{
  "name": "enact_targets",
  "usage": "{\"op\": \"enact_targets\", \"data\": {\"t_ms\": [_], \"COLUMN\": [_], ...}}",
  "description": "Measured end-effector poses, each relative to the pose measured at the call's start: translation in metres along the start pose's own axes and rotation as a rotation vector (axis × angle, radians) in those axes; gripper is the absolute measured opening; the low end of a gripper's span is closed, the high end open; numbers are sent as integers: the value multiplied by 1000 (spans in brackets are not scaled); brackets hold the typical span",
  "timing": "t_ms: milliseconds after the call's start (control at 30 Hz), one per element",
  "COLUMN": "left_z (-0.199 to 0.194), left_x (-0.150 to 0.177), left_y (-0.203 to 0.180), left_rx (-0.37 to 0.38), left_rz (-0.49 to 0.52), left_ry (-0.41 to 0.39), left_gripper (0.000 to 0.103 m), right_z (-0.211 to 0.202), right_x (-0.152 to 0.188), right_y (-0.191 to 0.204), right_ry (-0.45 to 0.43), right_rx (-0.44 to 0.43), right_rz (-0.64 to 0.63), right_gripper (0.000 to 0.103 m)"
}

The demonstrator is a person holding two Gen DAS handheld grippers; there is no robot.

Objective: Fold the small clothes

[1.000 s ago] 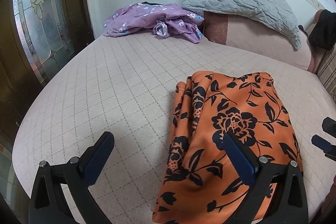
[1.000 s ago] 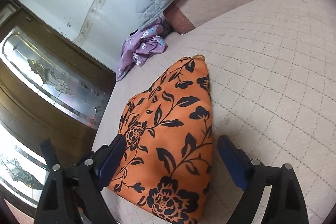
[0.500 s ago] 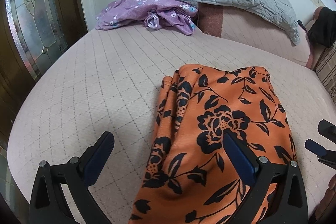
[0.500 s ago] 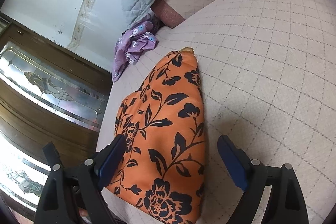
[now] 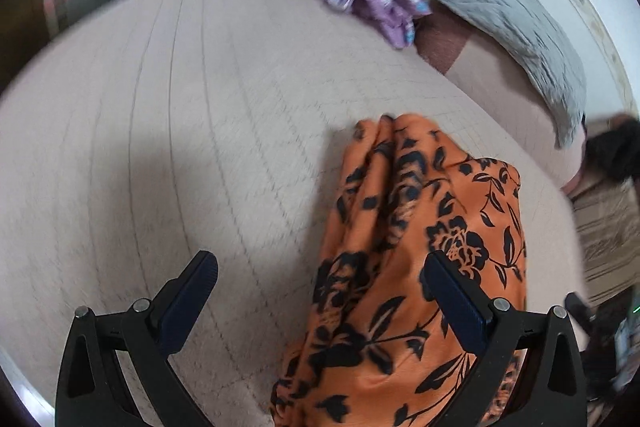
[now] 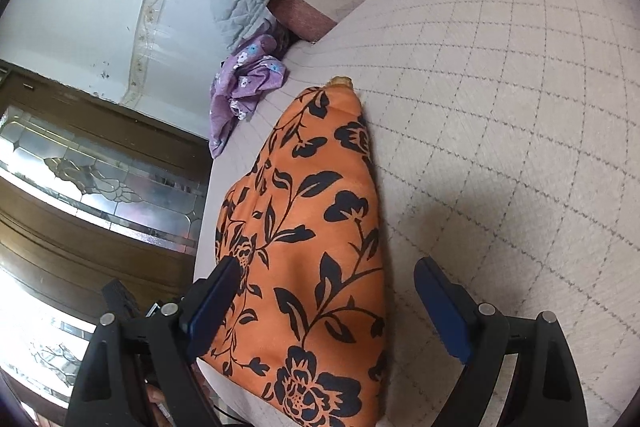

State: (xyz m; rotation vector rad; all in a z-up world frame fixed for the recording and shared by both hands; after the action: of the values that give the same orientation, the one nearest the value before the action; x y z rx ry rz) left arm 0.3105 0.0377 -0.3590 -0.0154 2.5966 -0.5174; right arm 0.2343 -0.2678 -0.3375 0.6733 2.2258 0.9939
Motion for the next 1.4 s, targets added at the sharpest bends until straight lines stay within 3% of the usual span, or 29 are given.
{"op": "enact_targets", "data": {"t_ms": [100,200,300,333,367,533,667,733,800,967,1067,1133,1200,1400], "left_z": [16,13,16,16,17,19,16,13,16,35,38,41,41,41], "left_x": [13,14,20,23,27,39,40,40,39,30,30,30,31,28], "left_y": [3,-4,-20,-29,-40,-61,-72,-76,-77,-56,-59,-66,-72,-82], "left_rx": [97,106,180,215,246,81,47,35,15,23,31,34,63,43], "left_rz": [-75,-34,-22,-5,21,227,263,279,298,186,196,225,234,269], "left_ry": [107,96,125,138,155,84,27,1,-1,62,49,27,17,-44], "left_gripper": [103,102,101,97,85,72,54,50,50,87,92,92,84,63], "right_z": [10,25,32,35,39,49,48,48,49,53,54,53,55,58], "right_x": [5,13,17,20,24,33,33,34,34,34,32,33,33,31], "right_y": [-5,-12,-10,-6,-3,7,9,11,11,6,6,7,10,12], "right_ry": [23,69,73,86,107,100,85,80,83,100,107,105,102,120], "right_rx": [4,4,17,6,-12,52,85,98,104,72,50,48,48,37], "right_rz": [10,40,-2,-20,-27,-140,-172,-190,-186,-137,-117,-119,-125,-109], "right_gripper": [89,87,79,76,69,67,56,55,55,60,65,68,69,68]}}
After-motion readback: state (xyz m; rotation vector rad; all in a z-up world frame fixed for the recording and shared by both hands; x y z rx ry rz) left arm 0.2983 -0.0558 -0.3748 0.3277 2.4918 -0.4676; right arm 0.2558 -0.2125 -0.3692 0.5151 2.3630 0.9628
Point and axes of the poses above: each gripper's, at about its wrist camera, not at the fingertips, and z roughly the way its jaws point, y to its left, x to its underside, the point moved 8 cm from there along z, roughly the way its jaws point
